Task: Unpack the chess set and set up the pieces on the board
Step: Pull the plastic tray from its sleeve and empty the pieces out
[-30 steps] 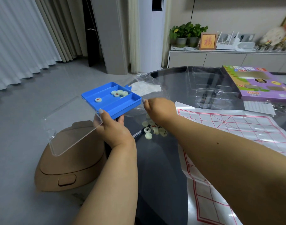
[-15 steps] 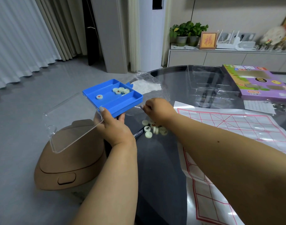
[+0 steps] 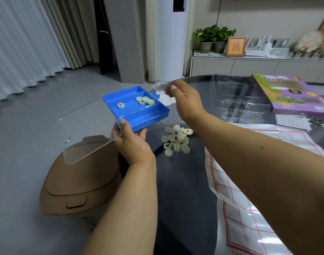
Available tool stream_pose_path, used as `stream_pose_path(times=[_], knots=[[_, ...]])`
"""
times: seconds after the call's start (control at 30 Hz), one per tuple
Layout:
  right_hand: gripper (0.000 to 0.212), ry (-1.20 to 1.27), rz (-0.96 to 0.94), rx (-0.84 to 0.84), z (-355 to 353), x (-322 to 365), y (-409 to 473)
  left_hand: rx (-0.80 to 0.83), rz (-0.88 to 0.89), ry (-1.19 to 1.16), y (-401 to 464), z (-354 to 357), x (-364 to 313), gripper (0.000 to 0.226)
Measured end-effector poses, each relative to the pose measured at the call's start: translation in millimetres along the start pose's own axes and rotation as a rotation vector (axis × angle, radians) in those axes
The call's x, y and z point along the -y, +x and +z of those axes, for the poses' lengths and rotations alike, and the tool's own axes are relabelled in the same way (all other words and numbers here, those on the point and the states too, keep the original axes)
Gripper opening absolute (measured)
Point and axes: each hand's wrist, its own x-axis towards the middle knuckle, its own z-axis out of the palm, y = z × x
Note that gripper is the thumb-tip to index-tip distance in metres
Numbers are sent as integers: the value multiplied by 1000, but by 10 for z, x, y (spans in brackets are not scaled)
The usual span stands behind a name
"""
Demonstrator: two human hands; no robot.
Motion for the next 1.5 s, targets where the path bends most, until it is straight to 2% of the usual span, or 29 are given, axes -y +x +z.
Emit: stream_pose_path(times=[0.07,0.13,0.23,0.3,0.33,0.43,0.5,0.6,0.63,0.67,0.73,0.8,0.9,1.0,1.07,1.13,1.2,1.3,1.43,1.5], knots=[[35,-234,-159,164,62,52,-14,42,-4,-14,-22,9,1,11],[53,-566,-350,251,149,54,-36,77,3,-37,-24,10,1,14],[58,-835,-436,301,248,34,-78,85,13,-36,-1,10,14,23],[58,-799,-453,354,311,70,-120,73,9,-14,7,6,26,23],[57,-706,-435,381,326,103,-132,73,3,-2,7,8,31,23],[44,-321,-218,380,262,239,-105,90,-12,11,7,14,34,29],[44,-426,-193,338,227,269,-31,105,-17,0,9,16,27,33],[52,-724,-220,409,248,273,16,121,-36,-12,-3,23,27,33],[55,-746,-216,447,261,271,11,125,-40,-8,-10,24,27,33],[56,-714,-195,486,266,280,4,123,-43,-1,-14,21,31,32],[53,-464,-117,536,245,331,-30,116,-48,16,-6,13,44,32],[51,-243,-67,469,213,384,-28,121,-50,20,4,11,51,33],[57,-322,-41,374,205,391,71,170,-52,9,-5,18,53,34],[66,-429,30,475,210,346,98,186,-70,16,-26,32,43,33],[70,-316,88,542,218,338,100,179,-76,16,-27,36,41,33],[70,-64,134,486,221,353,117,158,-89,3,-27,38,35,33],[69,59,138,328,180,362,167,149,-102,-2,-34,36,32,33],[70,-140,56,192,47,358,214,149,-112,-8,-49,36,20,29],[79,-651,-136,275,-42,268,226,153,-114,-34,-34,38,16,22],[83,-783,-221,276,6,214,202,150,-104,-20,-37,30,22,25]])
